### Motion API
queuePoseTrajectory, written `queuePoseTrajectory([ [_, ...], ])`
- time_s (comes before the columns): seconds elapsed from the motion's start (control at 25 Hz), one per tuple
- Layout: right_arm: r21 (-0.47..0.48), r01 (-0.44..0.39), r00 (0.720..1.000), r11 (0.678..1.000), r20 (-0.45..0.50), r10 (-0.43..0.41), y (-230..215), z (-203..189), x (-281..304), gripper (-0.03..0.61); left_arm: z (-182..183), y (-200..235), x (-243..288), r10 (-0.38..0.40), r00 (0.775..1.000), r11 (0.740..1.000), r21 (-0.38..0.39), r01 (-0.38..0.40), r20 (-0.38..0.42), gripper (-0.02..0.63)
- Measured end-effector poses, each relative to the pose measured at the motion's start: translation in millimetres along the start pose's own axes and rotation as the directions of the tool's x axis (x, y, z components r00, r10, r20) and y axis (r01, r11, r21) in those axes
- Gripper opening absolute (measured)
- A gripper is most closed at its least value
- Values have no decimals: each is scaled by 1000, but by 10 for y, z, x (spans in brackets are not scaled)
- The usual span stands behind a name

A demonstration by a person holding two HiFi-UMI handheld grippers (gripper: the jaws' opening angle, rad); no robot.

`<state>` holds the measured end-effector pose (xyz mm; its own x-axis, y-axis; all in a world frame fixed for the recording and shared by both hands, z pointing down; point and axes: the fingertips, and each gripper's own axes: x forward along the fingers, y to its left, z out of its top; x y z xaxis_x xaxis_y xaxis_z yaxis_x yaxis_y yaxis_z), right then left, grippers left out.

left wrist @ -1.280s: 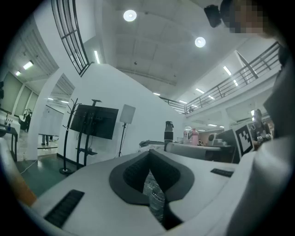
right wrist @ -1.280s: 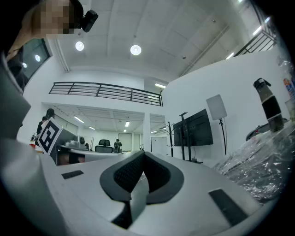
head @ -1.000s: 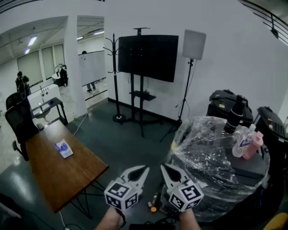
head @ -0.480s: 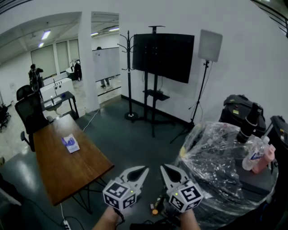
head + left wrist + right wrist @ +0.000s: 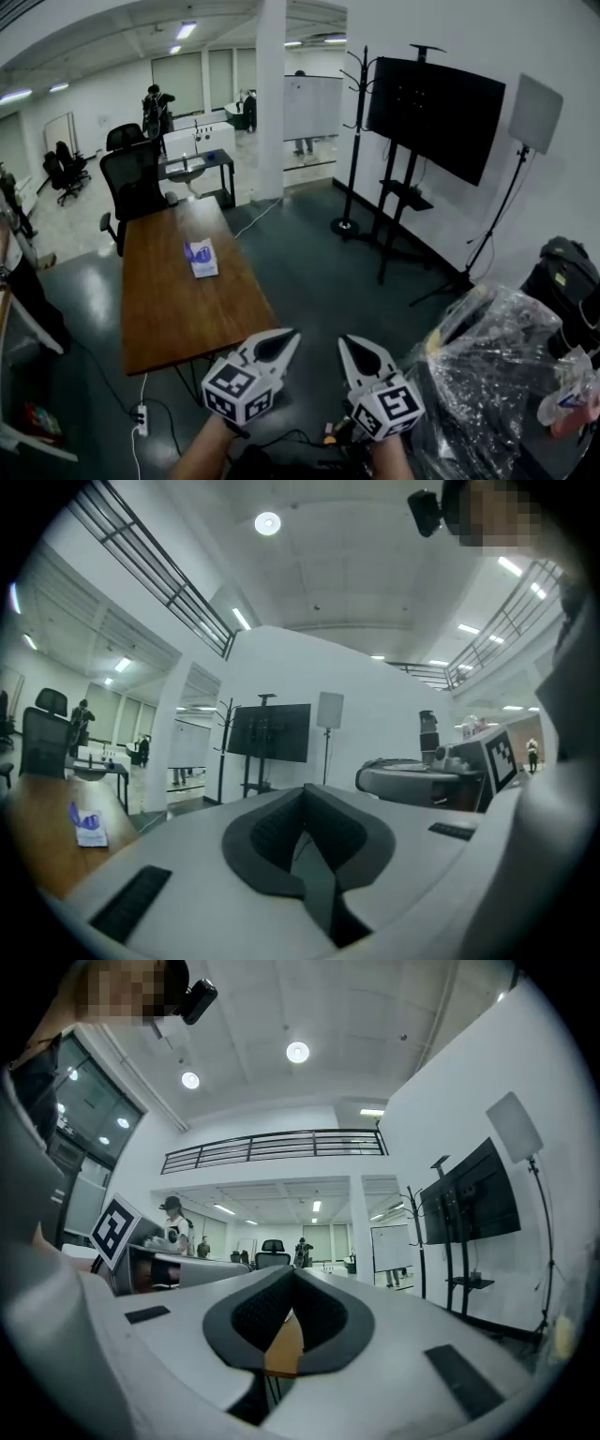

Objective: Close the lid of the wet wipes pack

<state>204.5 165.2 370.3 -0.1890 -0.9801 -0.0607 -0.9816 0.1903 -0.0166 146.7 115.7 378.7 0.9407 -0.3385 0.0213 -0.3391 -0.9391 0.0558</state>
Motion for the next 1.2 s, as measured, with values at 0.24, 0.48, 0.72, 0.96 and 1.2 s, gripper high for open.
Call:
queuePoseTrajectory([
  [0.24,2,-98,994,995,-39,98,167,-157,676,11,-104,747,-166,136,991,990,-28,-136,-9,6],
  [0.48,-21,-160,983,987,-98,158,367,-399,1491,11,-319,1582,-299,195,981,977,-83,-195,-3,6],
  [0.72,-32,-181,973,983,-151,174,541,-567,2298,11,-451,2423,-354,220,975,966,-137,-219,-3,6],
  [0.96,-34,-192,970,981,-156,185,664,-617,2976,11,-465,3083,-347,247,969,956,-160,-246,-14,6],
  [1.2,-14,-247,954,969,-179,240,750,-755,3536,11,-570,3625,-332,317,947,933,-161,-321,-50,6],
])
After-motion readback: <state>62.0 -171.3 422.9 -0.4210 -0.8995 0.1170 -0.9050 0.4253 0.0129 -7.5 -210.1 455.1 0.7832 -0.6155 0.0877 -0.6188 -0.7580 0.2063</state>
